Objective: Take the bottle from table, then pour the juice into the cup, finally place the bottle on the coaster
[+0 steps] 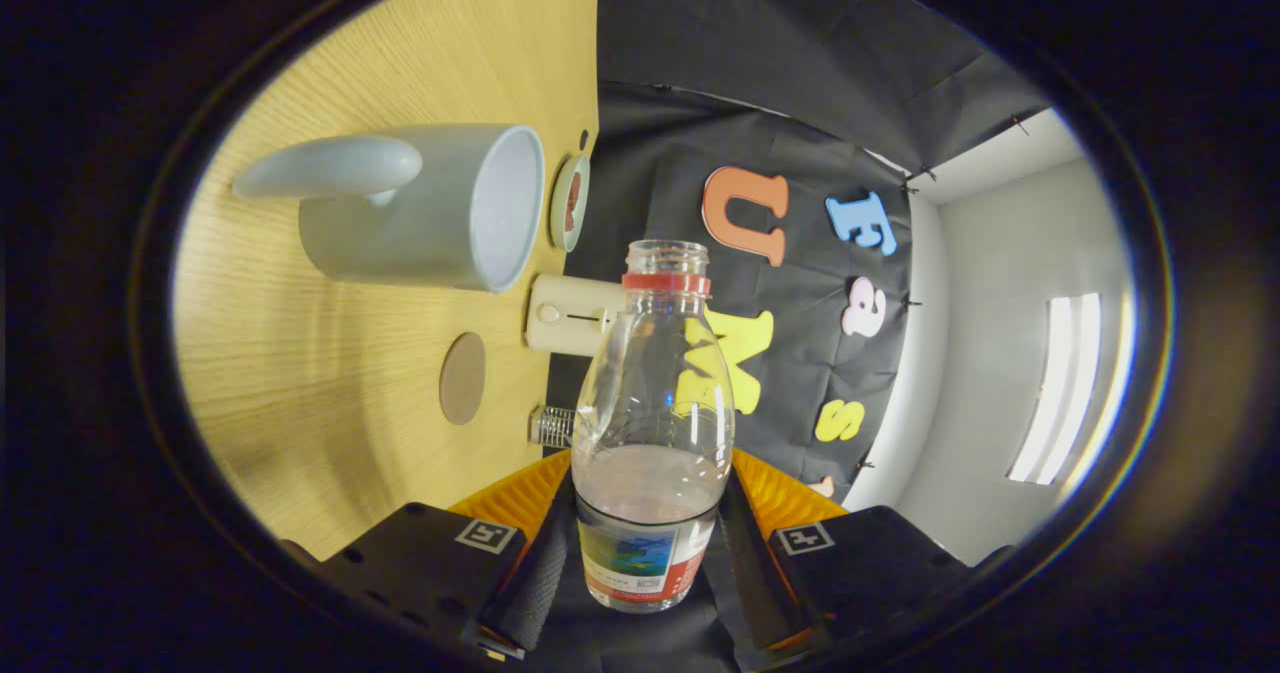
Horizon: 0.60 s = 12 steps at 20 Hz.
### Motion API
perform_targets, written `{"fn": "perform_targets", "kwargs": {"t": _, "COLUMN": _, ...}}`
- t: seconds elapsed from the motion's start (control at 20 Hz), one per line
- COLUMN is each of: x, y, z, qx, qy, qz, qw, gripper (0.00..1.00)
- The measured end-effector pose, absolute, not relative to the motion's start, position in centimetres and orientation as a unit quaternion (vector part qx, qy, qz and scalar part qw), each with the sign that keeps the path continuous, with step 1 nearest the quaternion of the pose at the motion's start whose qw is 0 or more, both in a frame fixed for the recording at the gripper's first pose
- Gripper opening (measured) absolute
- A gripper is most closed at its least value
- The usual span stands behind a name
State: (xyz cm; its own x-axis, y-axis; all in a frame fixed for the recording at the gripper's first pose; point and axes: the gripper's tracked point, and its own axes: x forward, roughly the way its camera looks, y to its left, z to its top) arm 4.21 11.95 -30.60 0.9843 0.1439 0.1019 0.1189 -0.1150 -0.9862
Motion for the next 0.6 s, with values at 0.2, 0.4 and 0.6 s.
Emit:
{"fn": "perform_targets", "kwargs": {"t": 0.2, "x": 4.13, "y": 12.03, "z": -30.16, "qx": -0.758, "qy": -0.088, "qz": 0.004, "qw": 0.646, "gripper": 0.79}}
{"fn": "perform_targets", "kwargs": {"t": 0.4, "x": 3.99, "y": 11.95, "z": -29.79, "qx": -0.769, "qy": -0.092, "qz": 0.001, "qw": 0.632, "gripper": 0.79}}
{"fn": "perform_targets", "kwargs": {"t": 0.6, "x": 4.01, "y": 11.77, "z": -29.63, "qx": -0.773, "qy": -0.091, "qz": -0.003, "qw": 0.628, "gripper": 0.79}}
